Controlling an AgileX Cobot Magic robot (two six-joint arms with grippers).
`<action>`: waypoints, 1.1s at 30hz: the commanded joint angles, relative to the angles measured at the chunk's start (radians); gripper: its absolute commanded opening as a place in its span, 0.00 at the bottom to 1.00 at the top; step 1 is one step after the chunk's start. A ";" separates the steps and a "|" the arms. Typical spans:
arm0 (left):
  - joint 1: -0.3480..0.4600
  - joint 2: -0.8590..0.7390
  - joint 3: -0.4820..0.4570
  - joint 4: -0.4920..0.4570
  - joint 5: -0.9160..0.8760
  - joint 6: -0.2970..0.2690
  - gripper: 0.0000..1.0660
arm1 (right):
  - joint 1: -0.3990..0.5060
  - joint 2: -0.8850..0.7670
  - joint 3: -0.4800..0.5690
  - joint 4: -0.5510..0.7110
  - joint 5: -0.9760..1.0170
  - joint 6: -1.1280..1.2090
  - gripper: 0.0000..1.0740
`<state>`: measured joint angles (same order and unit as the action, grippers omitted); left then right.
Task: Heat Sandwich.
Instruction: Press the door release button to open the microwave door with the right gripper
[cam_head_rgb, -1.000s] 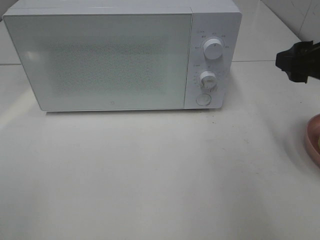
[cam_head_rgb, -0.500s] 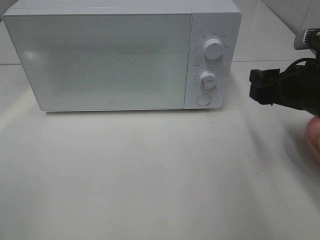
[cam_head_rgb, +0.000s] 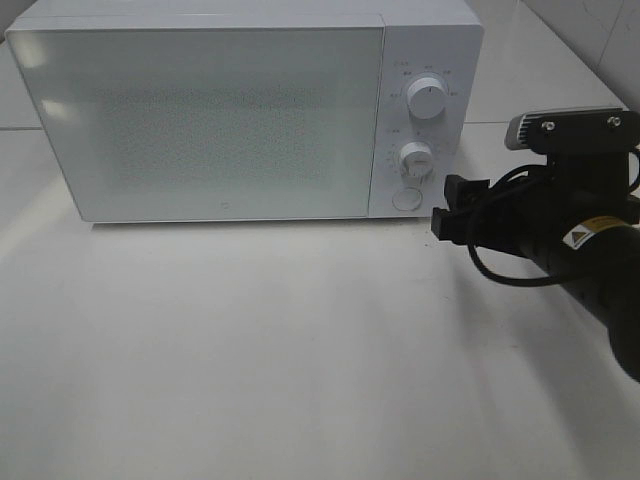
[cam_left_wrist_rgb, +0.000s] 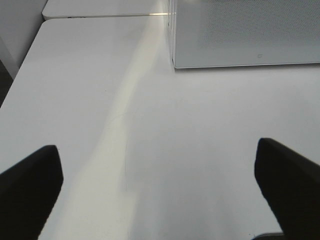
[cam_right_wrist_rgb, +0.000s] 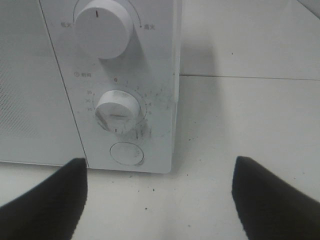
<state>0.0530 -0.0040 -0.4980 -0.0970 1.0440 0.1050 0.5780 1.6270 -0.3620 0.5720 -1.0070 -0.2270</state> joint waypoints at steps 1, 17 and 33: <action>-0.001 -0.027 0.002 -0.001 -0.015 -0.003 0.95 | 0.064 0.043 0.002 0.080 -0.077 -0.011 0.71; -0.001 -0.027 0.002 -0.001 -0.015 -0.003 0.95 | 0.181 0.110 0.001 0.203 -0.135 0.008 0.71; -0.001 -0.027 0.002 -0.001 -0.015 -0.003 0.95 | 0.181 0.110 0.001 0.196 -0.063 0.906 0.71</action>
<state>0.0530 -0.0040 -0.4980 -0.0970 1.0440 0.1050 0.7540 1.7400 -0.3630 0.7800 -1.0850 0.5580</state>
